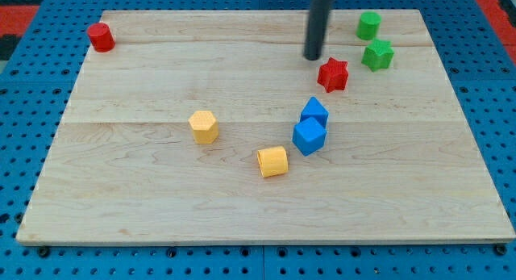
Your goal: Push the red star below the green star
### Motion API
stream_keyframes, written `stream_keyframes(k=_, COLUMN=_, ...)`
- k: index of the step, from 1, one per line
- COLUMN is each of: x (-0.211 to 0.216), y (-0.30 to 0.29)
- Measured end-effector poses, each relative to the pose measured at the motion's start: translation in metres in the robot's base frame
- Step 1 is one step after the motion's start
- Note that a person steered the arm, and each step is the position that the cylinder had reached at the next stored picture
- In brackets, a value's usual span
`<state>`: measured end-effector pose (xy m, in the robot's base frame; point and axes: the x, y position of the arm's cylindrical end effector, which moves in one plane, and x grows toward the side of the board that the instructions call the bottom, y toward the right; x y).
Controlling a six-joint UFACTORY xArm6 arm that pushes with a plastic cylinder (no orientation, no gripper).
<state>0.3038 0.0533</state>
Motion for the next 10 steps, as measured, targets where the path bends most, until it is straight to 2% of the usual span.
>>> stream_keyframes(k=1, x=0.038, y=0.013)
stream_keyframes(k=2, x=0.052, y=0.041)
stream_keyframes(k=4, x=0.052, y=0.092)
stream_keyframes(k=5, x=0.057, y=0.092)
stream_keyframes(k=6, x=0.058, y=0.073)
stream_keyframes(k=9, x=0.048, y=-0.036)
stream_keyframes(k=10, x=0.046, y=-0.137)
